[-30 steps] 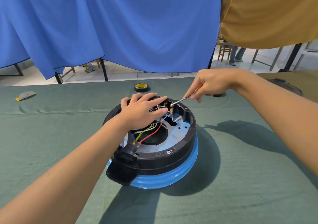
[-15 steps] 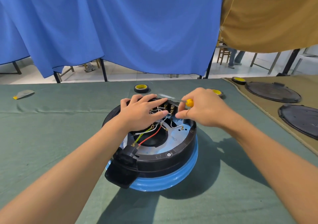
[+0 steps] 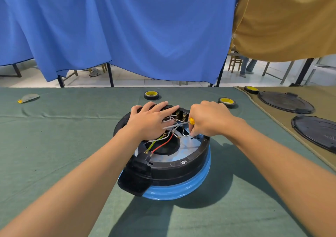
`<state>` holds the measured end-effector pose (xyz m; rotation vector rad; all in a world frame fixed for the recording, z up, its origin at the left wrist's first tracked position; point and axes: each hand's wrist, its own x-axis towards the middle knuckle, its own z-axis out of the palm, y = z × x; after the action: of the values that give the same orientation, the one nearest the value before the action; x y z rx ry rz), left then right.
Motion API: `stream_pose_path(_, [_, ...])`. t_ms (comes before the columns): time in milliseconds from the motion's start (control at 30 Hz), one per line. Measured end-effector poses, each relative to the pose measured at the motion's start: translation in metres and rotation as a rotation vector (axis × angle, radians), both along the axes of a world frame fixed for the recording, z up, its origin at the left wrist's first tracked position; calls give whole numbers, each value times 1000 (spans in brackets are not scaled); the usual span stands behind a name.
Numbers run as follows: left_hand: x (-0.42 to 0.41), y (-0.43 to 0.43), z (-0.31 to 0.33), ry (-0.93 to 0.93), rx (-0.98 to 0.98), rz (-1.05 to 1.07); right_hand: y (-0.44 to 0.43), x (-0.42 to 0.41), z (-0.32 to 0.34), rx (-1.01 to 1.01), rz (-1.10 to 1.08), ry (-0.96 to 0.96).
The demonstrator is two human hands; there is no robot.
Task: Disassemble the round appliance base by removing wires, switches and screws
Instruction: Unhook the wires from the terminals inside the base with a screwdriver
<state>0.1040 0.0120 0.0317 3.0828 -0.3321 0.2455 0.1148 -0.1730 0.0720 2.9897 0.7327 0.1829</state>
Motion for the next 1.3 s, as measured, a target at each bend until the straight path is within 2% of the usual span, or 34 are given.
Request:
stream_pose_path(400, [-3, -2, 1, -1, -70, 12, -2, -4, 11, -232, 253, -37])
stream_pose_path(500, [-5, -2, 1, 2, -73, 15, 0, -6, 15, -228, 256, 24])
stream_pose_path(567, [-6, -1, 2, 7, -68, 9, -2, -5, 20, -161, 235, 127])
stream_pose_path(667, [-6, -1, 2, 10, -52, 5, -11, -2, 26, 46, 206, 299])
stream_pose_path(767, [-6, -1, 2, 4, -66, 8, -23, -2, 30, 226, 201, 382])
stream_pose_path(833, [-6, -1, 1, 3, -64, 6, -32, -3, 29, 371, 178, 371])
stream_pose_path(933, [-4, 0, -1, 4, -68, 6, -50, 3, 21, 567, 59, 215])
stream_pose_path(1033, [-2, 0, -1, 2, -73, 7, -69, 9, 4, 563, -131, 125])
stream_pose_path(1167, [0, 1, -4, -20, -75, 8, -88, 15, -22, 490, -290, 201])
stream_pose_path(1300, [0, 2, -4, -23, -83, 14, -96, 21, -38, 432, -348, 230])
